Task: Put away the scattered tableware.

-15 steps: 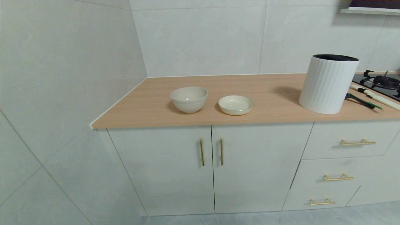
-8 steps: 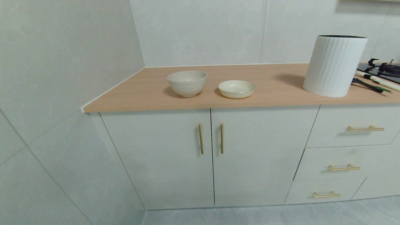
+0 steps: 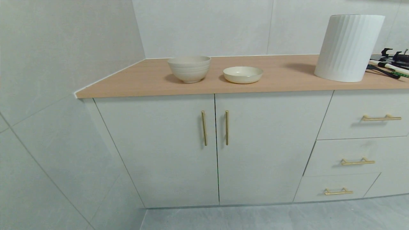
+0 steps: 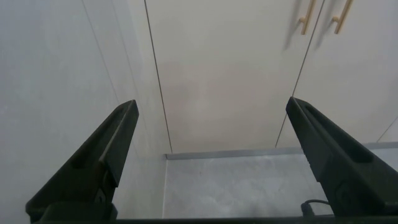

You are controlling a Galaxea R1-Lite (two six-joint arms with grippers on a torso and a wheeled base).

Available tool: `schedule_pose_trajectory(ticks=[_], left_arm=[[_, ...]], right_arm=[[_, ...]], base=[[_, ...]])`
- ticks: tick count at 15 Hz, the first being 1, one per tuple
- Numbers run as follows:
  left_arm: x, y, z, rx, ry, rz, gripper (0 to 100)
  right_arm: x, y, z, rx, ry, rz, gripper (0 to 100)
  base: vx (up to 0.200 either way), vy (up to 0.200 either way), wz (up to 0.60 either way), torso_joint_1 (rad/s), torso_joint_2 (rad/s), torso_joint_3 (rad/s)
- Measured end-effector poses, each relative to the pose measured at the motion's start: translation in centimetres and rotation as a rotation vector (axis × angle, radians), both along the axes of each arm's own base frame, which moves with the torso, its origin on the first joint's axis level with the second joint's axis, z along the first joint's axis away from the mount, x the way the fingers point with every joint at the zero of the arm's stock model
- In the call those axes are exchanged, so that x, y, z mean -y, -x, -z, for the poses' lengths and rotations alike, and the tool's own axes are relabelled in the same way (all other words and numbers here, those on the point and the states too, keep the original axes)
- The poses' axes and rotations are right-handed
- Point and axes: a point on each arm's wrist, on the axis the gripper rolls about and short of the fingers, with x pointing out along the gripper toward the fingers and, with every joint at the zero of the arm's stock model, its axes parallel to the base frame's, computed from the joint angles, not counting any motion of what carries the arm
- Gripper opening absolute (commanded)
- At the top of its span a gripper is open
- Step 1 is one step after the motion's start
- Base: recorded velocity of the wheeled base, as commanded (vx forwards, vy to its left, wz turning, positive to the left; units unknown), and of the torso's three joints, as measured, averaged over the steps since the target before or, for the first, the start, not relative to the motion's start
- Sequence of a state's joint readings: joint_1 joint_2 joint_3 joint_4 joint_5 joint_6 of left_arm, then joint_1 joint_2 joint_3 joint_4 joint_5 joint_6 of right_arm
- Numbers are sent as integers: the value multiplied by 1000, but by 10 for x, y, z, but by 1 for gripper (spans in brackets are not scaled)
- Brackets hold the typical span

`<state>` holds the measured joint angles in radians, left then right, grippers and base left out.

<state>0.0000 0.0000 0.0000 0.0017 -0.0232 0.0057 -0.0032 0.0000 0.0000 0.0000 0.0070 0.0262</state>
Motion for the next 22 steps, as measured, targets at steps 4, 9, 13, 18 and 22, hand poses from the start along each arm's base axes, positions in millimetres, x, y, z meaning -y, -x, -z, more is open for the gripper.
schedule_pose_trajectory(ticks=[4, 9, 13, 18, 22], left_arm=[[0, 0, 0, 0, 0, 0, 100], [0, 0, 0, 0, 0, 0, 100], [0, 0, 0, 0, 0, 1, 100], [0, 0, 0, 0, 0, 0, 100], [0, 0, 0, 0, 0, 0, 100]], right_arm=[[0, 0, 0, 0, 0, 0, 100], [0, 0, 0, 0, 3, 0, 100], [0, 0, 0, 0, 5, 0, 100], [0, 0, 0, 0, 3, 0, 100], [0, 0, 0, 0, 3, -1, 100]], base=[[0, 0, 0, 0, 0, 0], [0, 0, 0, 0, 0, 0], [0, 0, 450, 2, 2, 3], [0, 0, 0, 0, 0, 0], [0, 0, 0, 0, 0, 0]])
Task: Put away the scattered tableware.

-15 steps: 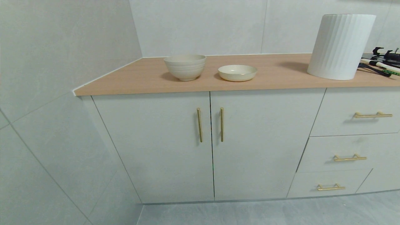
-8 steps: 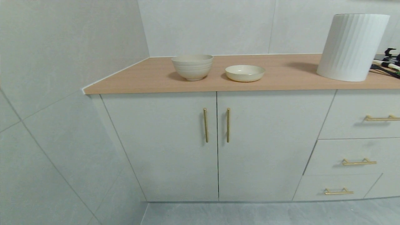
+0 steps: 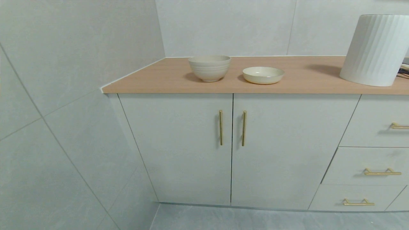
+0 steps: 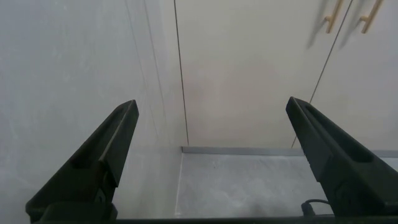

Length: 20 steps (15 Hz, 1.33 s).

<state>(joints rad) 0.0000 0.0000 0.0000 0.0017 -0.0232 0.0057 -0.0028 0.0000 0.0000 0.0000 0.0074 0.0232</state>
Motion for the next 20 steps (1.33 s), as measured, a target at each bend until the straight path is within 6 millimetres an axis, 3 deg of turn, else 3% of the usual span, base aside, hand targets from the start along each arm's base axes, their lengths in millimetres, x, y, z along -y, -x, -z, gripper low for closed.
schedule_pose_trajectory(ticks=[4, 13, 20], left_arm=[[0, 0, 0, 0, 0, 0, 100], [0, 0, 0, 0, 0, 0, 100], [0, 0, 0, 0, 0, 0, 100]], right_arm=[[0, 0, 0, 0, 0, 0, 100], [0, 0, 0, 0, 0, 0, 100], [0, 0, 0, 0, 0, 0, 100]], base=[[0, 0, 0, 0, 0, 0], [200, 0, 0, 0, 0, 3], [0, 0, 0, 0, 0, 0]])
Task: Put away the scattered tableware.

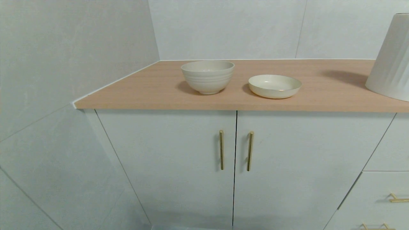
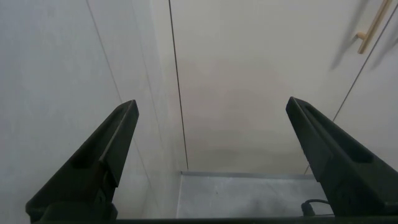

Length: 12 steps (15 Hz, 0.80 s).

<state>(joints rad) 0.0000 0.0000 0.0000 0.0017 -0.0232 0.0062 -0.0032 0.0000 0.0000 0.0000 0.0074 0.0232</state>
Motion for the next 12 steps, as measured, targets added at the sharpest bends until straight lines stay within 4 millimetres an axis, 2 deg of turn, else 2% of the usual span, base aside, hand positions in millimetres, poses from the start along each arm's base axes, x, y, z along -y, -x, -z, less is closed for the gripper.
schedule_pose_trajectory(ticks=[7, 8, 9, 12], left_arm=[[0, 0, 0, 0, 0, 0, 100], [0, 0, 0, 0, 0, 0, 100], [0, 0, 0, 0, 0, 0, 100], [0, 0, 0, 0, 0, 0, 100]], right_arm=[[0, 0, -1, 6, -5, -11, 100], [-1, 1, -5, 9, -22, -36, 100], [-2, 5, -18, 45, -54, -94, 100], [-7, 1, -40, -28, -97, -329, 100]], base=[[0, 0, 0, 0, 0, 0], [0, 0, 0, 0, 0, 0], [0, 0, 0, 0, 0, 0], [0, 0, 0, 0, 0, 0]])
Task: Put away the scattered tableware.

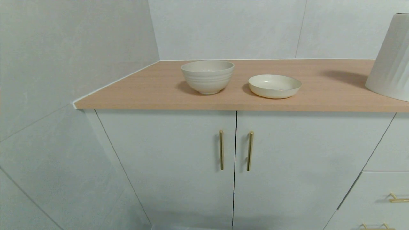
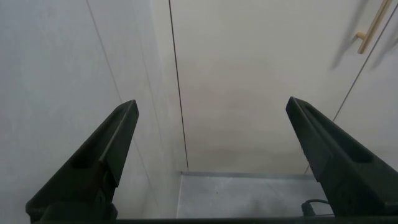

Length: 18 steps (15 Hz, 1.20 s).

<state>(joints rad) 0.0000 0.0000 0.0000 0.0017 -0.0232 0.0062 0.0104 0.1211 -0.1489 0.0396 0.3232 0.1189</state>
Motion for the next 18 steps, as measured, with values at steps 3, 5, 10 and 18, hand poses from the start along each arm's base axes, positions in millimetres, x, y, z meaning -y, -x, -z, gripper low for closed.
schedule_pose_trajectory(ticks=[3, 5, 10, 18], left_arm=[[0, 0, 0, 0, 0, 0, 100], [0, 0, 0, 0, 0, 0, 100], [0, 0, 0, 0, 0, 0, 100], [0, 0, 0, 0, 0, 0, 100]], right_arm=[[-3, -23, -23, -162, -10, -183, 100], [-8, -46, -42, -272, -7, -324, 100], [-54, -135, -85, -454, 40, -541, 100], [-126, -227, -84, -454, 61, -617, 100]], base=[[0, 0, 0, 0, 0, 0], [0, 0, 0, 0, 0, 0], [0, 0, 0, 0, 0, 0], [0, 0, 0, 0, 0, 0]])
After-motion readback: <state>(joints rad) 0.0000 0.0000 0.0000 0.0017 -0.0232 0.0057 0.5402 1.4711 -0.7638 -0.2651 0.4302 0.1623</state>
